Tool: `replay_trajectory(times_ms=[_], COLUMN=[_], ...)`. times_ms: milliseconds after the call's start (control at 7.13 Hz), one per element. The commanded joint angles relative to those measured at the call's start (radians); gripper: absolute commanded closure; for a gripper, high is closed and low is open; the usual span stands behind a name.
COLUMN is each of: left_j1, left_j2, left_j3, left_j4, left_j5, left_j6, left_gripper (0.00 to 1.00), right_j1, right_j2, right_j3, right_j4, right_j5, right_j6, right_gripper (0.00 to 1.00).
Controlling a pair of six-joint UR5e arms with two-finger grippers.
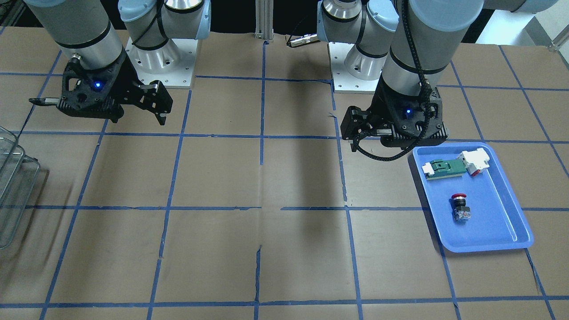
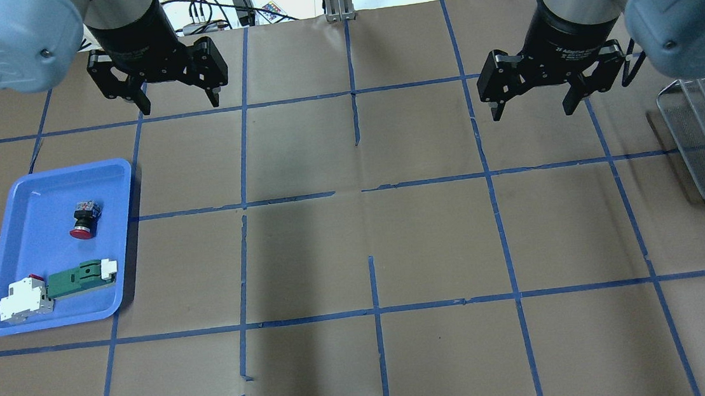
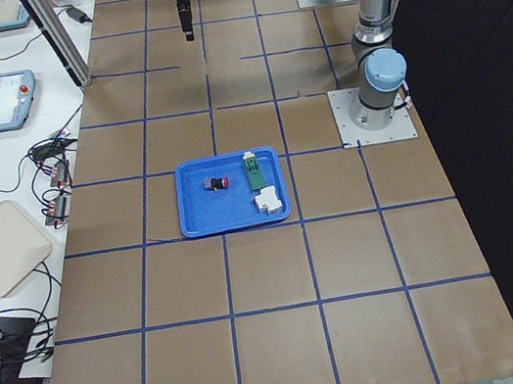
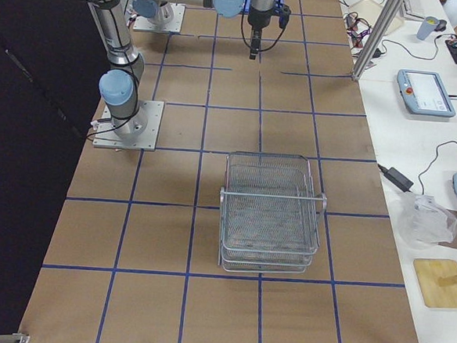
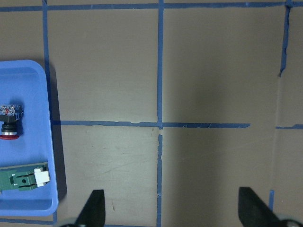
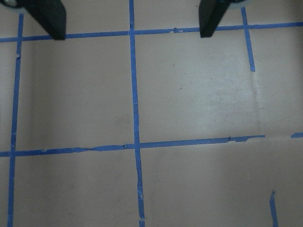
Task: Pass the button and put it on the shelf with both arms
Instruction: 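Reach the left gripper down to the red push button in the blue tray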
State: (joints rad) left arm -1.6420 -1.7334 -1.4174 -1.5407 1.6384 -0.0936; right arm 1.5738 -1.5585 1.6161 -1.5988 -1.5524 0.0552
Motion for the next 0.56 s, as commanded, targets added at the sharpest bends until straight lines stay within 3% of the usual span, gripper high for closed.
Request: replay_trajectory(times_ms=[0,280,421], left_j1=[0.002,0.033,0.118], left_j2=[0.002,0.0,-0.005], left_j3=[-0.002,-0.011,-0.032], left_j4=[0.001,0.036,0.053], left_j5=[-0.002,0.003,0.008], left_j6=[0.0,0.001,0.011], left_gripper=[0.0,0.0,0.0], right_j1=[0.0,0.0,0.0], right_j2=[0.0,0.001,0.002], right_j3=[0.001,0.001,0.001], right_j4=[0.0,-0.001,-0.001], right_j5=[0.0,0.0,0.0], right_j6=[0.0,0.0,-0.002], right_gripper=[0.0,0.0,0.0])
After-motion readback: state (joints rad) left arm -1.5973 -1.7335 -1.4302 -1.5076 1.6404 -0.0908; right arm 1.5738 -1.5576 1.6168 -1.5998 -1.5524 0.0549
